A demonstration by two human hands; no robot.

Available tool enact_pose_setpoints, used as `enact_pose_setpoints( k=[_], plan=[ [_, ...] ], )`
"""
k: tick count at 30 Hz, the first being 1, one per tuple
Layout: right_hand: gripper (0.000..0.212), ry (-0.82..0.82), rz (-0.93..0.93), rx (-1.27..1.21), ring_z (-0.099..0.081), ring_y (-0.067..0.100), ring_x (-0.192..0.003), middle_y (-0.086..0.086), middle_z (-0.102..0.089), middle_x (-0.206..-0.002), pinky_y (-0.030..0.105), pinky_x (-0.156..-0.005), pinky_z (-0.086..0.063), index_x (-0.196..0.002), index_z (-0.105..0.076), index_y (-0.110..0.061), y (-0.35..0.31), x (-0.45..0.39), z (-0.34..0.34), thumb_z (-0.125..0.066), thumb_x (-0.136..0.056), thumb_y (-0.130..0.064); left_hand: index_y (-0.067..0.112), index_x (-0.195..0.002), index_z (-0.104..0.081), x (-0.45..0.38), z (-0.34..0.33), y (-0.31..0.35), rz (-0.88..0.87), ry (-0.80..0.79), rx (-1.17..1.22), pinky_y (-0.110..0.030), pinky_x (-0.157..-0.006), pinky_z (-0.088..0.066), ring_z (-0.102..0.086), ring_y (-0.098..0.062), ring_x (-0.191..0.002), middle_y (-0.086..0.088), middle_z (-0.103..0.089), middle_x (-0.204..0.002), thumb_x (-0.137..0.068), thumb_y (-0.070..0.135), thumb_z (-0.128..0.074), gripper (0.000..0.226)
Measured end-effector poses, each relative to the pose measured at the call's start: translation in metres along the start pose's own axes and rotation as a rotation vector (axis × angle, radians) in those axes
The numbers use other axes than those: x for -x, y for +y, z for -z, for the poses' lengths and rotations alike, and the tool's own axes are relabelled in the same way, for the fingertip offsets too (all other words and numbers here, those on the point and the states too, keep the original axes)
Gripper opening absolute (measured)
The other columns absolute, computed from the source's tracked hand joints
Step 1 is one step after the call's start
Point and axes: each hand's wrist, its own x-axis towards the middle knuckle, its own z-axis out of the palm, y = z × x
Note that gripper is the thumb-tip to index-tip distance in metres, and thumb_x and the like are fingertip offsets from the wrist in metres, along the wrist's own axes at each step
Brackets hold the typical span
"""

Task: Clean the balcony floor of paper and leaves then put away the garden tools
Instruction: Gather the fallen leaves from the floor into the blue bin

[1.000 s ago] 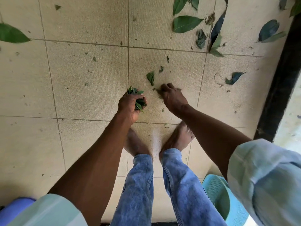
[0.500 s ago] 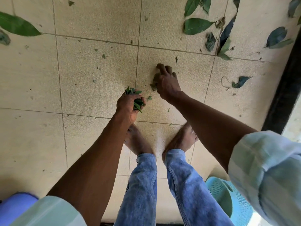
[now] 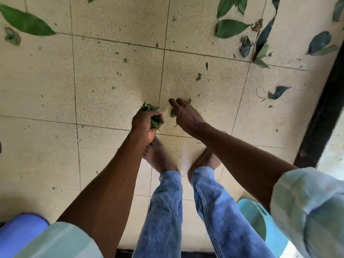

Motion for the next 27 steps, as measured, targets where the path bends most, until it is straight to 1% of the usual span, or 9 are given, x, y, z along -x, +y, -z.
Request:
enact_pose_setpoints(
  k=[3,5,9,12,15,18,22,24,27],
  plan=[
    [0.047,-0.082,-0.053,0.14,-0.049,0.032,-0.11,0.019,-0.036,-0.131,0.041,-0.076,-0.056,-0.135,-0.04,-0.004,0.002,-0.005,-0.015,-0.049,-0.09,0.007,0.006,-0.087,-0.057,-0.004,0.006,-0.001,-0.008,0.001,-0.022,-0.027,-0.06,-0.049,-0.06,-0.019,-0.058,-0.008,-0.063,-0.062,-0.086,-0.01,-0.057,0.016],
    [0.045,-0.122,-0.019,0.278,-0.042,0.033,-0.125,0.018,-0.035,-0.136,0.041,-0.085,-0.055,-0.136,-0.042,-0.005,0.006,-0.002,-0.021,-0.049,-0.092,0.003,0.007,-0.086,-0.057,-0.007,0.011,-0.002,-0.013,0.004,-0.032,-0.027,-0.06,-0.05,-0.06,-0.019,-0.057,-0.008,-0.063,-0.061,-0.085,-0.009,-0.058,0.016],
    [0.033,-0.125,-0.069,0.26,-0.038,0.03,-0.129,0.015,-0.041,-0.138,0.041,-0.097,-0.049,-0.127,-0.056,-0.002,0.009,0.008,-0.02,-0.043,-0.096,-0.005,0.007,-0.087,-0.056,-0.003,0.018,-0.005,-0.02,0.025,-0.002,-0.024,-0.053,-0.052,-0.059,-0.019,-0.062,-0.01,-0.06,-0.071,-0.085,-0.011,-0.058,0.018],
    [0.032,-0.009,-0.119,0.15,-0.045,0.032,-0.121,0.016,-0.049,-0.128,0.043,-0.089,-0.051,-0.124,-0.057,-0.001,0.011,0.021,-0.014,-0.046,-0.094,-0.002,0.005,-0.094,-0.056,0.0,0.022,-0.01,-0.013,0.021,-0.006,-0.024,-0.052,-0.052,-0.06,-0.018,-0.061,-0.011,-0.059,-0.075,-0.085,-0.01,-0.058,0.018],
    [0.027,0.24,-0.207,0.049,-0.053,0.031,-0.099,0.014,-0.057,-0.107,0.042,-0.077,-0.052,-0.112,-0.067,-0.003,0.021,0.034,-0.01,-0.056,-0.088,0.002,0.005,-0.094,-0.055,0.001,0.021,-0.015,-0.012,0.026,-0.003,-0.026,-0.053,-0.051,-0.059,-0.018,-0.058,-0.011,-0.058,-0.073,-0.084,-0.011,-0.057,0.02],
    [0.027,0.372,-0.385,0.004,-0.046,0.028,-0.104,0.01,-0.051,-0.114,0.039,-0.086,-0.043,-0.108,-0.072,-0.015,0.028,0.034,-0.007,-0.061,-0.086,-0.005,0.008,-0.088,-0.056,0.002,0.018,-0.02,-0.006,0.013,0.004,-0.028,-0.055,-0.05,-0.059,-0.02,-0.063,-0.011,-0.059,-0.073,-0.084,-0.012,-0.056,0.02],
    [0.025,0.244,-0.415,0.014,-0.029,0.029,-0.127,0.006,-0.03,-0.146,0.044,-0.091,-0.04,-0.103,-0.073,-0.02,0.02,0.03,-0.024,-0.062,-0.084,-0.01,0.008,-0.086,-0.056,-0.001,0.017,-0.025,0.0,0.009,-0.011,-0.028,-0.057,-0.049,-0.06,-0.019,-0.061,-0.01,-0.061,-0.069,-0.084,-0.011,-0.057,0.019],
    [0.022,0.205,-0.302,0.063,-0.026,0.029,-0.131,0.005,-0.025,-0.15,0.045,-0.092,-0.041,-0.102,-0.072,-0.017,0.016,0.031,-0.035,-0.057,-0.088,-0.01,0.01,-0.083,-0.056,-0.003,0.017,-0.026,-0.001,0.0,-0.059,-0.027,-0.057,-0.045,-0.059,-0.018,-0.053,-0.007,-0.062,-0.061,-0.085,-0.009,-0.056,0.019],
    [0.036,0.104,-0.16,0.121,-0.035,0.03,-0.128,0.008,-0.036,-0.142,0.043,-0.097,-0.048,-0.125,-0.06,-0.005,0.023,0.035,-0.045,-0.046,-0.092,-0.009,0.013,-0.08,-0.055,-0.004,0.019,-0.029,-0.014,-0.029,-0.139,-0.026,-0.053,-0.039,-0.057,-0.017,-0.047,-0.005,-0.061,-0.055,-0.084,-0.007,-0.055,0.02]
  ],
)
